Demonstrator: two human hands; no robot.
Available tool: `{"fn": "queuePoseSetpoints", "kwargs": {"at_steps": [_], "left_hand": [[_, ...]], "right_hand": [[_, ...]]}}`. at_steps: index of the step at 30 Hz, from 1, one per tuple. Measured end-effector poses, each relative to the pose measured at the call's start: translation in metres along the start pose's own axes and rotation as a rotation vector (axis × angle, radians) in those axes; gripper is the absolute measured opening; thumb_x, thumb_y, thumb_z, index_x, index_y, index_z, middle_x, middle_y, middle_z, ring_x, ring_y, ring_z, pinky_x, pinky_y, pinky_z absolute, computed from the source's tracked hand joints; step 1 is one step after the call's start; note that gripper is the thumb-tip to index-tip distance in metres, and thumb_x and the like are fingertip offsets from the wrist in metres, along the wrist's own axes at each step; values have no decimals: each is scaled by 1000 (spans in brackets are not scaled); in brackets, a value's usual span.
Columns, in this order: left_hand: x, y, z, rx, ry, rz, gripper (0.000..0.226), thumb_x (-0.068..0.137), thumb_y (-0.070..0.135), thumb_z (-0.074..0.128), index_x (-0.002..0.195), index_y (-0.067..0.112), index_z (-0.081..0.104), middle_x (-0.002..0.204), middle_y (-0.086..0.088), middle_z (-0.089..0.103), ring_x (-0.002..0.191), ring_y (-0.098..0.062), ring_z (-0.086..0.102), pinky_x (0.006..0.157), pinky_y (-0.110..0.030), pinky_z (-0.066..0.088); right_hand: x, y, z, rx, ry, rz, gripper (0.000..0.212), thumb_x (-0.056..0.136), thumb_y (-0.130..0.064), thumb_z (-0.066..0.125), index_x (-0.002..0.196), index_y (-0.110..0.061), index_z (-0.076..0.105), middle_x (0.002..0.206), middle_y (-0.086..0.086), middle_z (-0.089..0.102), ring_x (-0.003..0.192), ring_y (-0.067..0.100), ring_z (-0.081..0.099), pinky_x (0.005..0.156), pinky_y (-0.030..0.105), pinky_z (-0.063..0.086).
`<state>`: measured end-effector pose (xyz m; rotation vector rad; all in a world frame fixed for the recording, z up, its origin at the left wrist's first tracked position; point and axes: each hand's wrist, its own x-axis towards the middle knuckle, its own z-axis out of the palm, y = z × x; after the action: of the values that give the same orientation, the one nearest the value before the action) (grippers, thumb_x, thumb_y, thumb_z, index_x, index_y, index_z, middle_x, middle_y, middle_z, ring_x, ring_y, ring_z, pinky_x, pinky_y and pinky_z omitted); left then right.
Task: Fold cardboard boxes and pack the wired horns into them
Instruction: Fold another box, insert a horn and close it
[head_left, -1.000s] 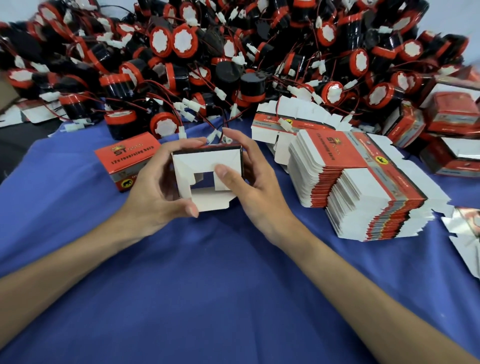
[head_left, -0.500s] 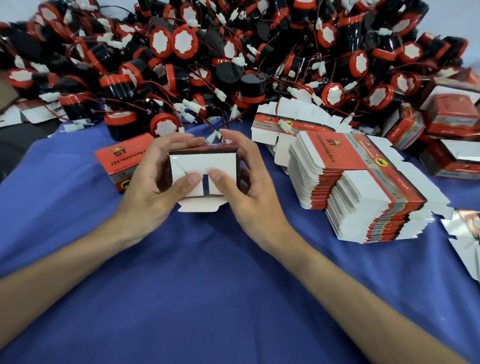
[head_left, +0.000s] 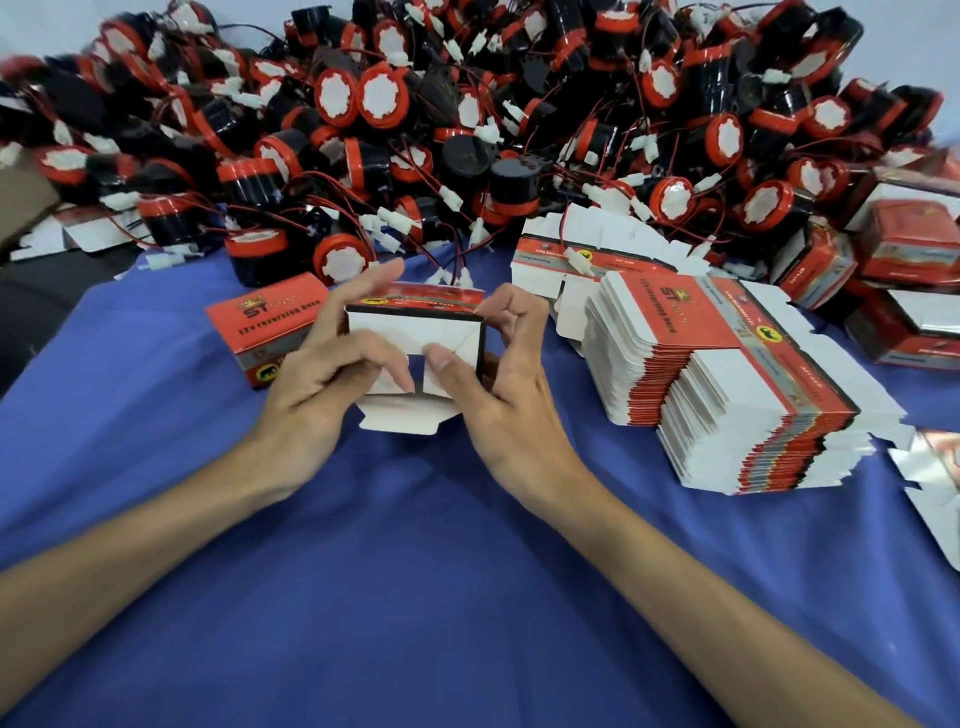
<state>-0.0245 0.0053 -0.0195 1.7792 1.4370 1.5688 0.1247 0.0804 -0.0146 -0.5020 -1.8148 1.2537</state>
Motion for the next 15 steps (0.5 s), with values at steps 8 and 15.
{"fn": "queuePoseSetpoints", "kwargs": {"at_steps": [8, 15], "left_hand": [[4, 5, 4, 22, -120, 19, 45, 79, 77, 52, 112, 48, 62, 152, -7, 26, 143, -20, 28, 101, -27, 45], [3, 5, 5, 124, 15, 22, 26, 89, 64, 50, 100, 49, 67, 143, 1, 42, 132, -5, 43, 103, -17, 37]], "right_hand": [[4, 2, -6, 66, 30, 44, 27, 87, -26, 57, 101, -42, 40, 102, -11, 54, 103, 15, 57, 92, 44, 49], [1, 2, -5, 75, -76, 41, 22, 90, -29, 50, 109, -38, 44, 118, -4, 53, 112, 12, 52, 98, 33, 44]]}}
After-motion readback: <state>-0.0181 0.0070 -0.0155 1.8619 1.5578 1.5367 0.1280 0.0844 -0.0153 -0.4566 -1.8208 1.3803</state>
